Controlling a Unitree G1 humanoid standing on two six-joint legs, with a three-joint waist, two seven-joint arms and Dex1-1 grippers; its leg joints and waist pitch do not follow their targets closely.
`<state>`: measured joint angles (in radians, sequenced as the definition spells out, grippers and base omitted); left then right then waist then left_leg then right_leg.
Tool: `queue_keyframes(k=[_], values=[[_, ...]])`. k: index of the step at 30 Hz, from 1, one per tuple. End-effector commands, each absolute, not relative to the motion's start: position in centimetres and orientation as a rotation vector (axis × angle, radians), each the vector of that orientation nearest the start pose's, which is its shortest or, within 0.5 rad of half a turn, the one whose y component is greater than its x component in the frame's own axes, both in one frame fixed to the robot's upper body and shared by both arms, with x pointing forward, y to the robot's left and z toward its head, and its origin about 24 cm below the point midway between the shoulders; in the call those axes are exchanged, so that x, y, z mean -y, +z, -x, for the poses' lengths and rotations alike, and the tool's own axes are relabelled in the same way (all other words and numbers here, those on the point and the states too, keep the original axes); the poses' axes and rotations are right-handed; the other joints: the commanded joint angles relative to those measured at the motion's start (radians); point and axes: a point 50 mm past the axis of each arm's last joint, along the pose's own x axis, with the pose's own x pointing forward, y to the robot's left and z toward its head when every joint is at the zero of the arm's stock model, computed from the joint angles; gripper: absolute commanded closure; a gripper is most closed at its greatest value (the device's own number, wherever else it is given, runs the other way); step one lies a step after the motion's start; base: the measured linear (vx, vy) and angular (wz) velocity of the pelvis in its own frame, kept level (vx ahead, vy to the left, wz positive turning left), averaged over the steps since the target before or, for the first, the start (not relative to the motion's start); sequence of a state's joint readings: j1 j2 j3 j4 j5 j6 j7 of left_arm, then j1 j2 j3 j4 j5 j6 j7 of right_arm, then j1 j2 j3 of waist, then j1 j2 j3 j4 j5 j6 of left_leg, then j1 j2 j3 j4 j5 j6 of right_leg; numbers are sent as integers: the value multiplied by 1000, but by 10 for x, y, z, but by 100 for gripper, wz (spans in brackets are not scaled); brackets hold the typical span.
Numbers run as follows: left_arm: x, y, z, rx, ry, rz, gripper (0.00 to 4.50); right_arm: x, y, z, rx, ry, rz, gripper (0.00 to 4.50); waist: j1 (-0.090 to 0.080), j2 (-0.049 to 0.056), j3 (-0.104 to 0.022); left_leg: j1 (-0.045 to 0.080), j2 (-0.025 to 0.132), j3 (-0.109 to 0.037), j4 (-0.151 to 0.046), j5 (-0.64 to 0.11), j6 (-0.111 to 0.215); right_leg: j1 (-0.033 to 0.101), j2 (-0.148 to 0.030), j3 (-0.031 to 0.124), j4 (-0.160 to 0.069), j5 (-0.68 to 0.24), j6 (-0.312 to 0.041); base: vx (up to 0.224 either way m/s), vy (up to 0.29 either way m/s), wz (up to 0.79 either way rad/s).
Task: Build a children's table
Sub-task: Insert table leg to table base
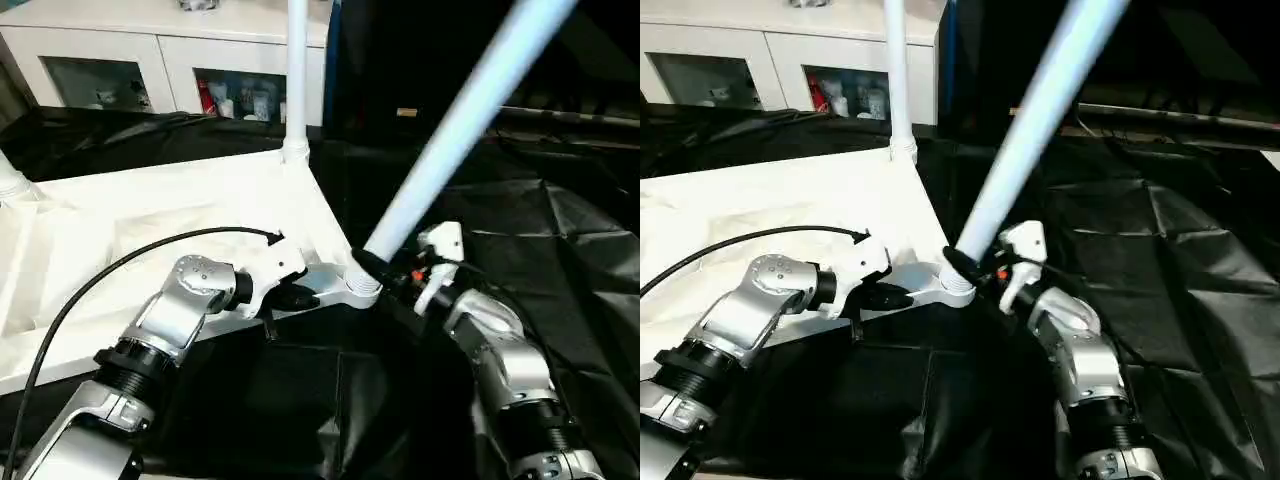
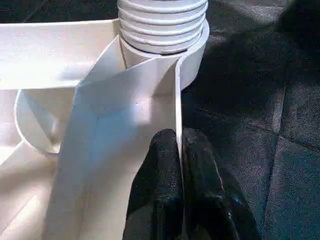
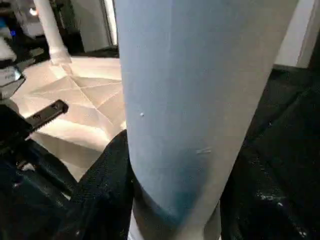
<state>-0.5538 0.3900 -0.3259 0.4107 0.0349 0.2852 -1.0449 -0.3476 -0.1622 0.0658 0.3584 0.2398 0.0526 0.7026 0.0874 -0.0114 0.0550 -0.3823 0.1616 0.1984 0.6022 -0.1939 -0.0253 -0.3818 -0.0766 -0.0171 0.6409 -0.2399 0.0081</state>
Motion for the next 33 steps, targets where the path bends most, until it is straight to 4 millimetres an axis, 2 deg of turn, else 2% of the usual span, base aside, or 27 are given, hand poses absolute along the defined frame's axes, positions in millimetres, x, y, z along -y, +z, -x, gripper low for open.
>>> queue_keyframes(k=[1,2,3,4,5,8,11,14,17,20,21,22,26,28,29,30,31,32,33], values=[[-130,63,-318,-464,-1154,-487,450,112,25,-293,-213,862,-12,262,-3,-1,-49,24,73,-38,-97,-272,-33,16,-76,41,-99,-193,-208,0,0,0],[-130,63,-318,-465,-1155,-488,450,111,25,-294,-214,868,-7,262,-1,-4,-48,24,73,-38,-96,-270,-29,16,-77,41,-99,-204,-207,0,0,0],[-130,63,-318,-465,-1159,-489,450,110,26,-294,-221,880,-15,262,0,-1,-48,24,73,-38,-96,-272,-28,16,-79,42,-100,-211,-206,0,0,0],[-130,63,-316,-464,-1170,-490,450,108,25,-294,-241,904,-23,262,-1,-12,-47,23,74,-38,-97,-271,-23,16,-79,42,-101,-227,-202,0,0,0],[-130,63,-315,-463,-1178,-490,450,108,24,-295,-252,919,-19,262,-1,-6,-47,24,74,-39,-97,-273,-22,15,-80,42,-101,-238,-203,0,0,0],[-130,62,-314,-462,-1181,-492,450,107,22,-295,-270,944,3,262,-5,-10,-47,23,75,-39,-99,-275,-25,13,-78,41,-101,-238,-200,0,0,0],[-130,62,-313,-460,-1183,-492,450,107,20,-293,-288,966,12,262,-5,-10,-50,25,76,-39,-99,-267,-27,14,-77,42,-98,-198,-201,0,0,0],[-130,62,-312,-455,-1186,-489,450,109,17,-292,-302,967,-1,262,-6,-13,-54,25,74,-36,-96,-238,-19,18,-72,39,-91,-106,-216,0,0,0],[-127,62,-311,-441,-1193,-495,450,112,16,-292,-303,950,-24,262,-6,-6,-53,27,74,-36,-97,-251,-20,17,-73,39,-93,-103,-225,0,0,0],[-126,62,-310,-437,-1202,-496,450,112,15,-292,-305,953,-24,262,-6,-9,-53,27,75,-37,-99,-277,-29,18,-75,40,-97,-148,-220,0,0,0],[-125,63,-309,-428,-1236,-505,450,113,15,-293,-315,966,-26,262,-5,2,-52,28,75,-39,-100,-286,-36,16,-76,41,-97,-159,-217,0,0,0],[-124,65,-308,-417,-1277,-521,450,113,15,-293,-324,981,-31,262,-7,-1,-53,28,75,-39,-100,-294,-39,17,-74,41,-99,-160,-215,0,0,0],[-121,70,-304,-393,-1413,-562,450,116,18,-295,-346,1066,-20,262,-10,-3,-59,25,74,-38,-96,-251,-22,25,-72,39,-89,-65,-232,0,0,0],[-122,72,-303,-403,-1461,-575,450,119,18,-292,-357,1132,-6,262,-10,6,-61,25,74,-36,-92,-194,-6,28,-69,36,-78,46,-253,0,0,0],[-123,73,-303,-409,-1478,-578,450,120,17,-290,-366,1156,1,262,-9,4,-63,26,73,-35,-90,-185,-2,28,-68,35,-78,65,-256,0,0,0],[-123,74,-302,-412,-1492,-581,450,121,17,-288,-373,1174,6,262,-7,8,-63,29,72,-33,-88,-178,4,28,-67,34,-76,89,-265,0,0,0],[-123,74,-302,-414,-1502,-587,450,122,15,-286,-383,1193,21,262,-6,5,-64,29,73,-33,-87,-171,8,30,-67,33,-74,109,-273,0,0,0],[-124,75,-303,-416,-1509,-594,450,124,14,-284,-390,1207,34,262,-4,10,-63,29,73,-33,-87,-173,8,29,-67,33,-74,110,-275,0,0,0],[-124,75,-302,-419,-1522,-596,450,125,12,-282,-399,1223,42,262,-3,11,-64,31,74,-33,-88,-182,5,30,-67,31,-73,106,-278,0,0,0]])
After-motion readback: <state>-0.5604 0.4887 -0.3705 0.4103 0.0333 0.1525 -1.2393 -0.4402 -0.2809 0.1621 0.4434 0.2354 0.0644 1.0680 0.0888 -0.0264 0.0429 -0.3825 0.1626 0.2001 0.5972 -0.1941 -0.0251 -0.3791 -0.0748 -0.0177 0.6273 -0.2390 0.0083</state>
